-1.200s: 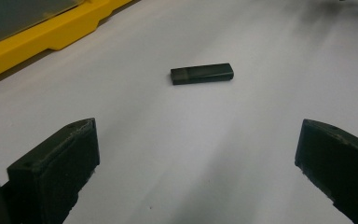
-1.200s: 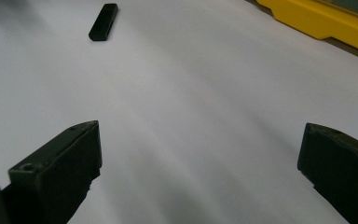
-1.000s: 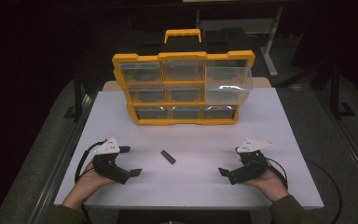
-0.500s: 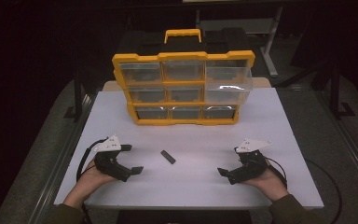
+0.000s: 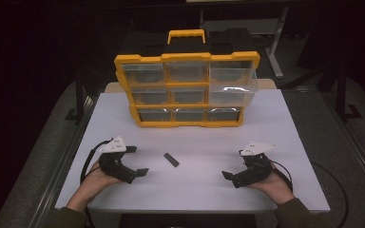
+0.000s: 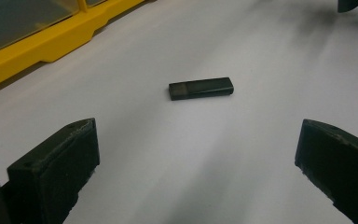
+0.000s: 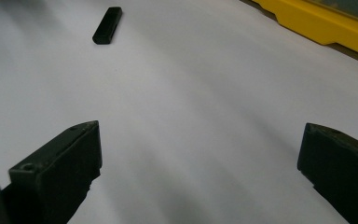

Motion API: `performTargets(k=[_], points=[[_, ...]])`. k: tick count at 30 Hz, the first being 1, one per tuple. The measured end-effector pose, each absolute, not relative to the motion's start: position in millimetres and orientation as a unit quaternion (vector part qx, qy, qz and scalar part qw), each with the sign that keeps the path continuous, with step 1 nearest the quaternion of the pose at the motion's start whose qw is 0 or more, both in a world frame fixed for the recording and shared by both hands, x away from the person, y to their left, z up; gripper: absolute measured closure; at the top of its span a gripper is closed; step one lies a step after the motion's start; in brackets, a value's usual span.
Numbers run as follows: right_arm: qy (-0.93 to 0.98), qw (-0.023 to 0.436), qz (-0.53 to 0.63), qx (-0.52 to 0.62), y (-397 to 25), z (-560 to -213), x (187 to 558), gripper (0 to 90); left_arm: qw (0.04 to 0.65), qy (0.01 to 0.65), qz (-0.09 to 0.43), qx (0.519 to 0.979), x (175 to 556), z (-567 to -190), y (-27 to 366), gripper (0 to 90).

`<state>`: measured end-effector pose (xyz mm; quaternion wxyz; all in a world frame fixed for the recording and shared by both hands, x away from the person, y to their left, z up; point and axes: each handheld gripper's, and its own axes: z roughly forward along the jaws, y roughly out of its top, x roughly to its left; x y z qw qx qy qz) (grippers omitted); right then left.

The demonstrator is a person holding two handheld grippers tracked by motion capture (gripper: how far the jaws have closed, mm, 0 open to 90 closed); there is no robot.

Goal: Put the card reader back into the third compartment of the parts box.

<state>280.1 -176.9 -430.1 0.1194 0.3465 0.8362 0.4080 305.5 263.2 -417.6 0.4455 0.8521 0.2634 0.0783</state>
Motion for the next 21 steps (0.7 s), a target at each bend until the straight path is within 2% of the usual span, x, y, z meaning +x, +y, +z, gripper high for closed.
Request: performTargets(k=[21], points=[[0.837,0.115,0.412,0.343,-176.1,-430.8,279.6,0.0,0.452,0.258,0.07,0.851,311.1,-414.4,243.5,0.0]])
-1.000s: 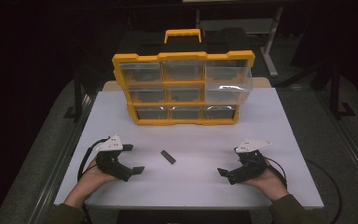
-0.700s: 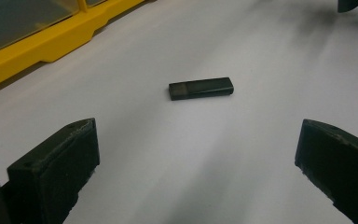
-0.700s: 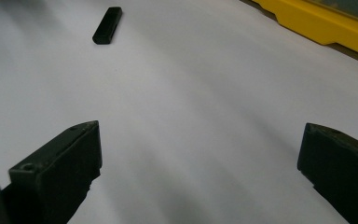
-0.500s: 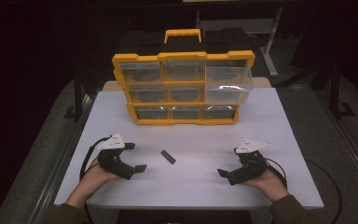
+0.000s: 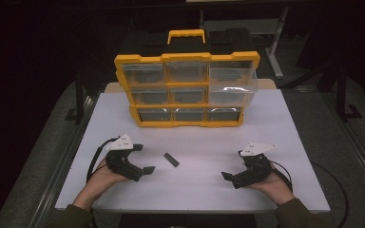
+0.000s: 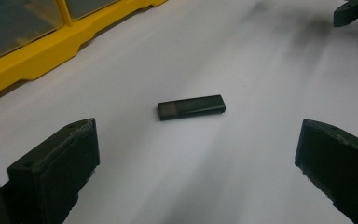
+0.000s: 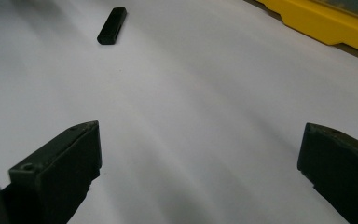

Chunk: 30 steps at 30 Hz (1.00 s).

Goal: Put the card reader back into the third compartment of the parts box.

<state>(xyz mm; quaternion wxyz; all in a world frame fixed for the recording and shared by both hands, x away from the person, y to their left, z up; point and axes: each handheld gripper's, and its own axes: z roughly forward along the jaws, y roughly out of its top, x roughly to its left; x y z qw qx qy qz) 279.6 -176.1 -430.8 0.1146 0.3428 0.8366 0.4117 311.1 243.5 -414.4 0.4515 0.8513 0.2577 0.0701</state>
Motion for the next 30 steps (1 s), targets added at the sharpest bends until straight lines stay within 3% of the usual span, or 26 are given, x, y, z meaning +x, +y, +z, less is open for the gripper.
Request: performTargets(k=[30], points=[[0.836,0.115,0.419,0.334,-175.8,-432.4,284.2,0.0,0.455,0.26,0.06,0.849,325.7,-415.0,220.7,0.0]])
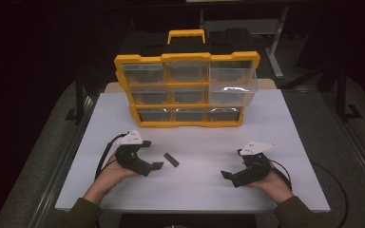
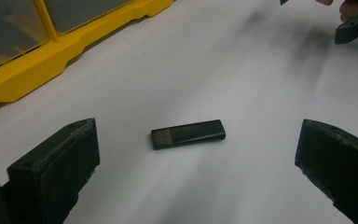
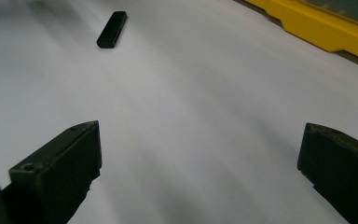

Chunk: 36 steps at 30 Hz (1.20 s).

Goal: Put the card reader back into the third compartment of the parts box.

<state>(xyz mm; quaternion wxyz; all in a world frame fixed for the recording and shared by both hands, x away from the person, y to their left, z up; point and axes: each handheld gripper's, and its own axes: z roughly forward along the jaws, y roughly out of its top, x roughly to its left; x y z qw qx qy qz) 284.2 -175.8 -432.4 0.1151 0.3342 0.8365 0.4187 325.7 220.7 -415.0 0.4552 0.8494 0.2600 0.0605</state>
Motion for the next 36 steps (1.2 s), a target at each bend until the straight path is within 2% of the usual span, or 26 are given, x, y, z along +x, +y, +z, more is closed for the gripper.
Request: performTargets(k=[36], points=[[0.836,0.106,0.421,0.336,-180.1,-431.9,286.8,0.0,0.462,0.259,0.069,0.845,338.7,-406.8,194.6,0.0]])
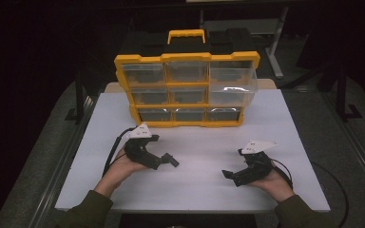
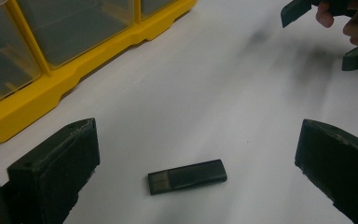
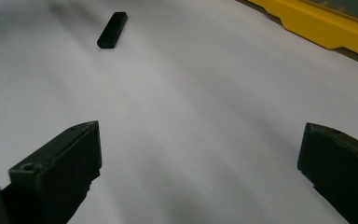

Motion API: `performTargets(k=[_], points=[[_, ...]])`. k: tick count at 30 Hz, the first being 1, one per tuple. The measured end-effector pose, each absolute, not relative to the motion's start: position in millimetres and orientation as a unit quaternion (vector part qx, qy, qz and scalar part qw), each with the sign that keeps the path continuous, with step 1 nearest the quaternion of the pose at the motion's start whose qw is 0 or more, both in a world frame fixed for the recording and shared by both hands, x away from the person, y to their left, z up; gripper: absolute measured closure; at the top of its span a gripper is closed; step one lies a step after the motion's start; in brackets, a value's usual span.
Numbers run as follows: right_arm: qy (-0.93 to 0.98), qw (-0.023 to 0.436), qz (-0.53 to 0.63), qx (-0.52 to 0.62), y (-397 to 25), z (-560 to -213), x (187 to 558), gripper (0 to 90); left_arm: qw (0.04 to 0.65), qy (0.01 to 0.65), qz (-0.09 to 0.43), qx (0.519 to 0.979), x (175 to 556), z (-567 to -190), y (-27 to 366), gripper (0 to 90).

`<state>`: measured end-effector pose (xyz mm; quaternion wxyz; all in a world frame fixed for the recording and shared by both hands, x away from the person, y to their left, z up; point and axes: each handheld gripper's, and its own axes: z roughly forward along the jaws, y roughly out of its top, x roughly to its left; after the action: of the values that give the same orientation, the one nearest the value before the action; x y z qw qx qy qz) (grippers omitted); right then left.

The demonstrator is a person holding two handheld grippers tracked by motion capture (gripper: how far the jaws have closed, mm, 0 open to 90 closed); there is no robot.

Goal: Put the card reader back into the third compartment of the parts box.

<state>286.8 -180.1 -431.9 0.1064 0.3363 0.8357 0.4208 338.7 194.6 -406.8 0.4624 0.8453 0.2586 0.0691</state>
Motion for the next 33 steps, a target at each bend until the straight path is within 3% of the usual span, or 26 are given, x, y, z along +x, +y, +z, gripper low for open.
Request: performTargets(k=[33], points=[[0.838,0.102,0.419,0.333,-179.4,-432.4,285.9,0.0,0.432,0.303,0.092,0.844,338.4,-432.4,165.0,0.0]])
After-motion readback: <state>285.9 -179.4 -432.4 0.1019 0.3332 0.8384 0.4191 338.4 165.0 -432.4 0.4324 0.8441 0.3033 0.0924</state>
